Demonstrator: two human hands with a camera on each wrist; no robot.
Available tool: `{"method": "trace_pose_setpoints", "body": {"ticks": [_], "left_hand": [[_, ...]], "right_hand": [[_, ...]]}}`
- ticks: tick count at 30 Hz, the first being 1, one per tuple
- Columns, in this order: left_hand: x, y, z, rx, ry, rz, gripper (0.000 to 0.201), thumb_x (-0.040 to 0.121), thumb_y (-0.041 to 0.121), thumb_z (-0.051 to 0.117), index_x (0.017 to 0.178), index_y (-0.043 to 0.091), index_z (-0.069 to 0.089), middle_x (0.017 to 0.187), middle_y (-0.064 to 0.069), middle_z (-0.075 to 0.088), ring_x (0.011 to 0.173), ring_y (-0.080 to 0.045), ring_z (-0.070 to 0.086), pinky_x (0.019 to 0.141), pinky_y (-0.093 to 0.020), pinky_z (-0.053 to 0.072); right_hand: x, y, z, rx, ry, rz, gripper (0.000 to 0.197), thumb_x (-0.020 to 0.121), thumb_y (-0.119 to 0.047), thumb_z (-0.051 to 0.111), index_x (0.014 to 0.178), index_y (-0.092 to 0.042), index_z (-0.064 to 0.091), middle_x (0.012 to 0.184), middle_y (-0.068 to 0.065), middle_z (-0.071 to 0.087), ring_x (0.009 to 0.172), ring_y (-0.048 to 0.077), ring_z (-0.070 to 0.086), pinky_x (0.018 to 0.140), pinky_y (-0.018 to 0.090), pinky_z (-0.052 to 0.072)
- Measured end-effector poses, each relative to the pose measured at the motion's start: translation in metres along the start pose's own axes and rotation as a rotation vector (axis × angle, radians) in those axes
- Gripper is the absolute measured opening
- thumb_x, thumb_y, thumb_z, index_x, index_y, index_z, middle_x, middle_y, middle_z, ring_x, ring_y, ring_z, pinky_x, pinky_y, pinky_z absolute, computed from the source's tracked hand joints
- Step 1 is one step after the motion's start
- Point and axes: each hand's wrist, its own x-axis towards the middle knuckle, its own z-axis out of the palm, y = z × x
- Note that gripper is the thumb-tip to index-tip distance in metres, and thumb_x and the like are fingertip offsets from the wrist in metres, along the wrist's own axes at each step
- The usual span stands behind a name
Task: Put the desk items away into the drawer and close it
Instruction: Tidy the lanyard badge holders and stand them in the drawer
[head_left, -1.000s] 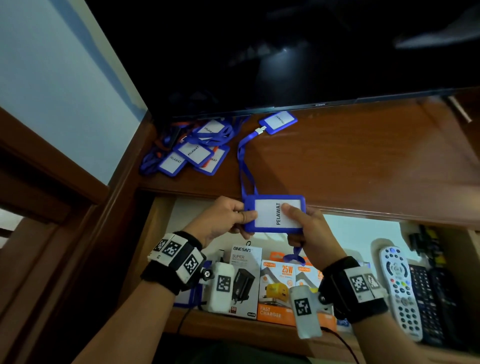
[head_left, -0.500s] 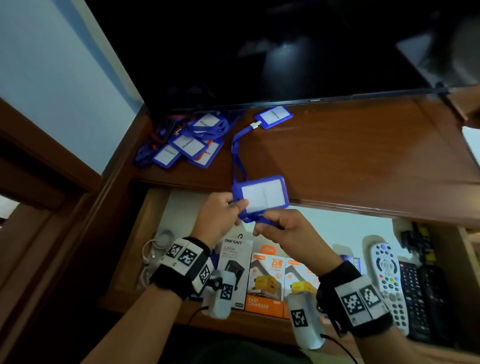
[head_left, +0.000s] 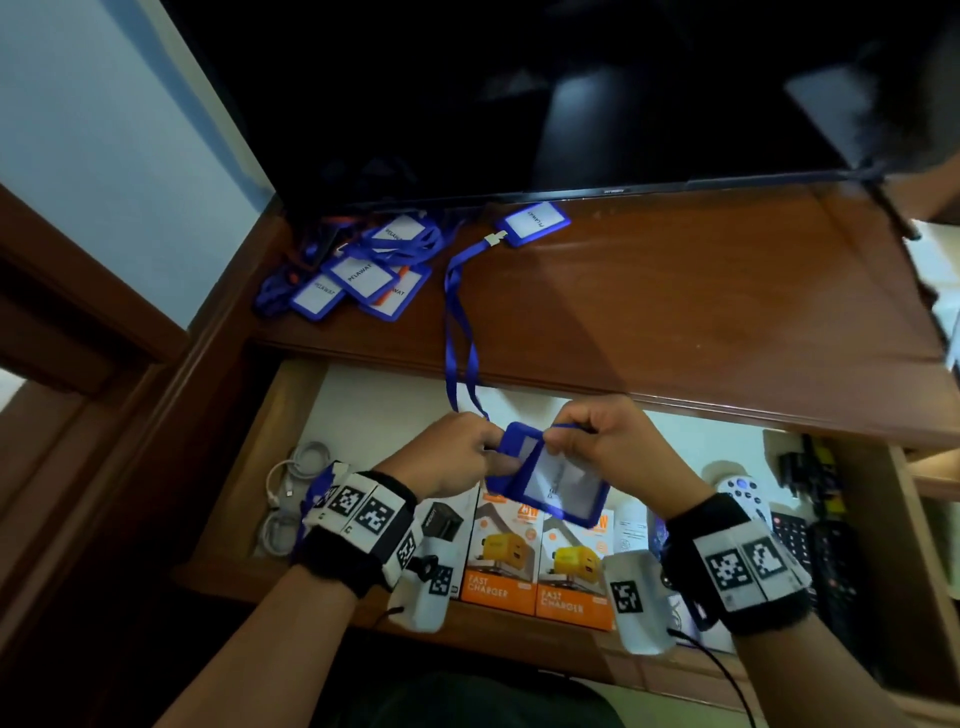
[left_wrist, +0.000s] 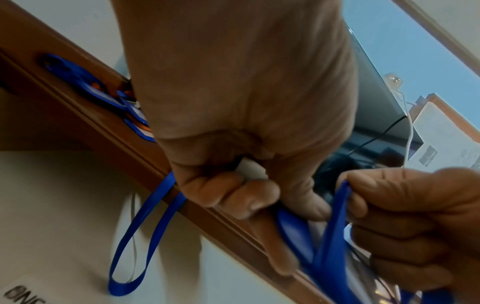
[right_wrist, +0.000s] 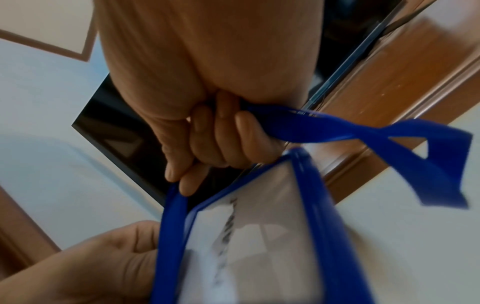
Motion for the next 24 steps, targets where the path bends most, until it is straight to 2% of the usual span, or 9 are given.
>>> {"method": "trace_pose_setpoints", "body": {"ticks": [4,6,9,11,13,15,17,20,24], "left_hand": [[-0.004,-0.005,-0.003,-0.004,-0.140,0.047,0.020,0.087,0.024,0.065,0.093,0.006,0.070,0.099,-0.012,0.068,0.093,-0.025,0.063,0.089,-0.048,0.048],[-0.007,-0.006,-0.006,-0.083,-0.189,0.079,0.011,0.088,0.019,0.064,0.090,0.011,0.072,0.093,-0.008,0.068,0.082,-0.018,0.062,0.079,-0.038,0.051],[-0.016,-0.003,-0.011,-0.293,-0.198,0.143,0.010,0.088,0.017,0.062,0.081,0.021,0.069,0.075,-0.012,0.054,0.058,-0.010,0.045,0.059,-0.022,0.038],[-0.020,-0.003,-0.013,-0.416,-0.141,0.184,0.015,0.082,0.020,0.060,0.079,0.007,0.067,0.068,-0.013,0.049,0.052,-0.005,0.041,0.053,-0.017,0.035],[-0.022,-0.005,-0.012,-0.524,-0.059,0.196,0.028,0.080,0.019,0.056,0.082,-0.008,0.060,0.065,-0.011,0.048,0.047,-0.002,0.039,0.050,-0.014,0.033],[-0.021,-0.006,-0.009,-0.680,0.027,0.191,0.027,0.078,0.018,0.055,0.079,-0.009,0.057,0.059,-0.008,0.050,0.045,-0.002,0.039,0.048,-0.013,0.033],[-0.021,-0.008,-0.009,-0.836,0.111,0.167,0.022,0.077,0.017,0.055,0.078,-0.004,0.058,0.064,-0.008,0.056,0.047,-0.004,0.041,0.046,-0.013,0.033],[-0.022,-0.006,-0.011,-0.892,0.243,0.145,0.014,0.086,0.013,0.058,0.087,0.000,0.062,0.082,-0.017,0.057,0.052,-0.007,0.042,0.049,-0.014,0.034],[-0.019,-0.006,-0.012,-0.943,0.432,0.065,0.020,0.095,0.009,0.050,0.083,0.003,0.064,0.060,-0.007,0.058,0.047,-0.006,0.034,0.050,-0.016,0.031]], "right_hand": [[-0.005,0.006,-0.001,0.058,0.026,-0.013,0.020,0.086,-0.011,0.067,0.068,-0.003,0.065,0.048,-0.011,0.052,0.043,0.001,0.043,0.047,0.010,0.032],[-0.005,0.008,-0.001,0.136,0.011,0.005,0.020,0.086,-0.009,0.066,0.068,-0.002,0.063,0.043,-0.014,0.049,0.039,0.001,0.040,0.044,0.008,0.030],[-0.005,0.009,0.002,0.382,-0.028,0.017,0.025,0.085,-0.011,0.065,0.062,-0.004,0.057,0.046,-0.011,0.049,0.040,0.001,0.040,0.044,0.013,0.033],[-0.003,0.010,0.007,0.542,-0.029,0.016,0.023,0.078,-0.011,0.070,0.058,-0.012,0.059,0.050,-0.006,0.055,0.043,0.004,0.048,0.044,0.015,0.038],[-0.003,0.008,0.012,0.622,0.007,0.051,0.007,0.067,-0.010,0.062,0.062,-0.014,0.059,0.049,-0.005,0.058,0.044,0.004,0.053,0.043,0.017,0.042],[-0.003,0.005,0.018,0.631,0.046,0.140,0.007,0.061,-0.011,0.048,0.068,-0.013,0.050,0.044,-0.007,0.057,0.043,0.002,0.055,0.043,0.018,0.045],[0.000,0.000,0.027,0.548,0.034,0.142,0.006,0.058,-0.011,0.042,0.061,-0.015,0.039,0.040,-0.008,0.044,0.037,0.008,0.040,0.040,0.021,0.035],[0.010,-0.001,0.042,0.597,0.021,0.137,0.020,0.076,-0.007,0.048,0.058,-0.013,0.041,0.043,-0.005,0.032,0.038,0.007,0.022,0.042,0.019,0.021],[0.020,-0.001,0.048,0.554,-0.016,0.103,0.037,0.099,-0.011,0.046,0.062,-0.009,0.049,0.042,-0.005,0.028,0.037,0.008,0.021,0.040,0.016,0.020]]}}
